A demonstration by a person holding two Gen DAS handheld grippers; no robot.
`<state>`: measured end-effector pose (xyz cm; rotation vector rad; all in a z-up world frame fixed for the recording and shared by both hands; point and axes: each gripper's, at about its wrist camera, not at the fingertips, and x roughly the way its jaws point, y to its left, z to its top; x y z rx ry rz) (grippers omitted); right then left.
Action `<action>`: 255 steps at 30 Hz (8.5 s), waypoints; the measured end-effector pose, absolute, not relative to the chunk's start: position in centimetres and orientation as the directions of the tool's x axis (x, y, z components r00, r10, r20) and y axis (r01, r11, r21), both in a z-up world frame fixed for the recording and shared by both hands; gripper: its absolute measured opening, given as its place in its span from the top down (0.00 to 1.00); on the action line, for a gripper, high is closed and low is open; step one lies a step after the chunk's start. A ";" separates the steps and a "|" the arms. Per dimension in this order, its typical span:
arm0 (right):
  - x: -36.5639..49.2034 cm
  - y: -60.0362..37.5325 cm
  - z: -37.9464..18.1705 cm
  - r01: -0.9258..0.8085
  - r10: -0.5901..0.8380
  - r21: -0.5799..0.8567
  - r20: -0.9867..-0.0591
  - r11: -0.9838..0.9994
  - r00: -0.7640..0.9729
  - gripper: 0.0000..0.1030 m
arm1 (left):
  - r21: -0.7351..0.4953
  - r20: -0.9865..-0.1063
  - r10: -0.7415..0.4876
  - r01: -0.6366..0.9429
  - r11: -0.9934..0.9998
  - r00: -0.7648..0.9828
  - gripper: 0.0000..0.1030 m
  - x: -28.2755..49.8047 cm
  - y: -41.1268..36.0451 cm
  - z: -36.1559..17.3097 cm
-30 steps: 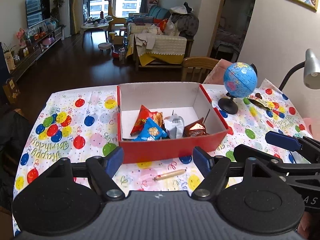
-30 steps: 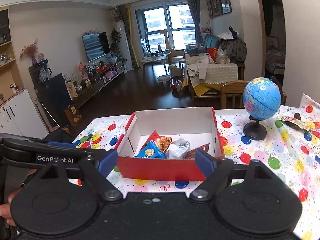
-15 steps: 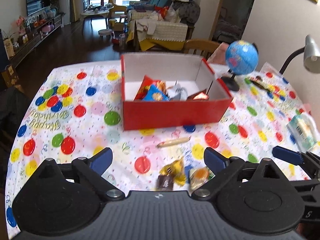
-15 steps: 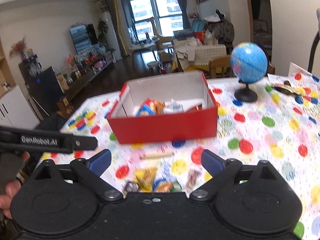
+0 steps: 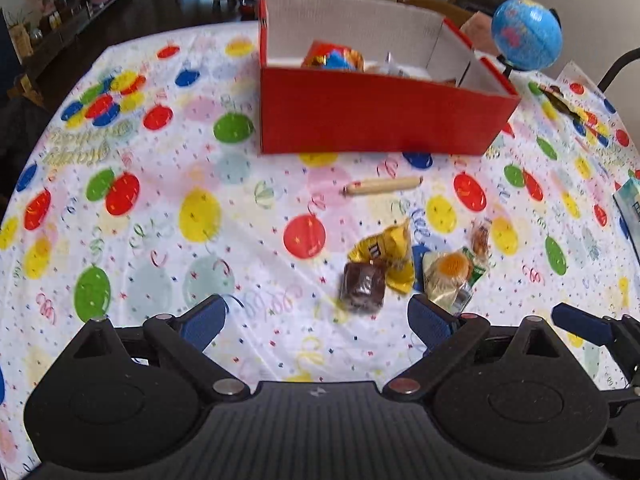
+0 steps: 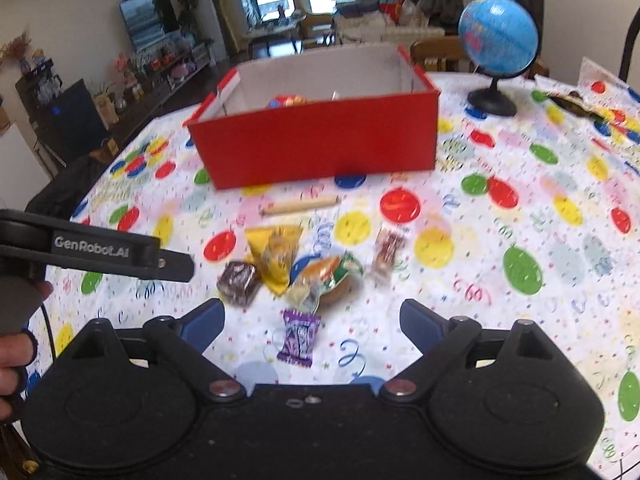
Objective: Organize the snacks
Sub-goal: 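Withdraw both tools from the red box back toward the snack pile, then grasp the brown chocolate with left gripper while right gripper grasps purple candy, then carry both candies into the red box and open both grippers, then withdraw both tools from the red box back toward the snack pile, then grasp the yellow M&M bag with left gripper while right gripper grasps green bread packet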
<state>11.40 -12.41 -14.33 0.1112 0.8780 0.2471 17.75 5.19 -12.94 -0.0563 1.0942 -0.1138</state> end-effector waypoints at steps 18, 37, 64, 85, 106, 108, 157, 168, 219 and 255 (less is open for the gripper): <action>13.9 -10.4 -18.0 -0.274 0.308 0.189 -0.805 0.943 0.506 0.37 | -0.031 -0.913 -0.052 0.059 0.998 0.405 0.05 20.4 2.5 -17.2; 14.5 -10.1 -19.0 -0.300 0.311 0.176 -0.811 0.938 0.495 0.76 | -0.016 -0.910 -0.049 0.083 0.996 0.411 0.25 21.3 1.4 -18.2; 11.2 -13.4 -14.9 -0.119 0.248 0.226 -0.722 0.967 0.646 0.77 | -0.088 -0.874 -0.098 0.042 0.995 0.476 0.68 18.1 4.0 -12.9; 12.7 -13.7 -5.0 -0.188 0.269 0.198 -0.557 0.962 0.786 0.77 | -0.146 -0.745 -0.177 0.102 0.984 0.643 0.68 18.0 3.6 -2.7; 23.5 -14.1 -2.8 -0.208 0.282 0.195 -0.537 0.958 0.795 0.77 | -0.110 -0.704 -0.144 0.093 0.990 0.695 0.68 27.2 2.4 -0.3; 24.8 -14.0 -3.2 -0.212 0.283 0.191 -0.549 0.959 0.787 0.77 | -0.106 -0.714 -0.133 0.081 0.991 0.688 0.68 28.5 2.5 -0.9; 31.1 -14.3 -8.5 -0.225 0.311 0.215 -0.670 0.950 0.674 0.50 | -0.032 -0.792 -0.062 0.060 0.998 0.607 0.43 34.3 1.7 -6.3; 27.1 -14.5 -5.8 -0.208 0.292 0.207 -0.623 0.956 0.726 0.34 | -0.043 -0.762 -0.069 0.056 0.997 0.644 0.31 30.5 2.3 -3.5; 11.5 -15.4 -12.1 -0.068 0.188 0.199 -0.684 0.978 0.705 0.04 | -0.136 -0.839 -0.200 0.161 0.977 0.506 0.01 18.1 3.0 -11.2; 19.1 -12.2 -19.4 -0.218 0.369 0.299 -0.789 0.929 0.491 0.51 | -0.129 -0.915 -0.162 0.113 0.985 0.370 0.33 24.3 0.4 -18.0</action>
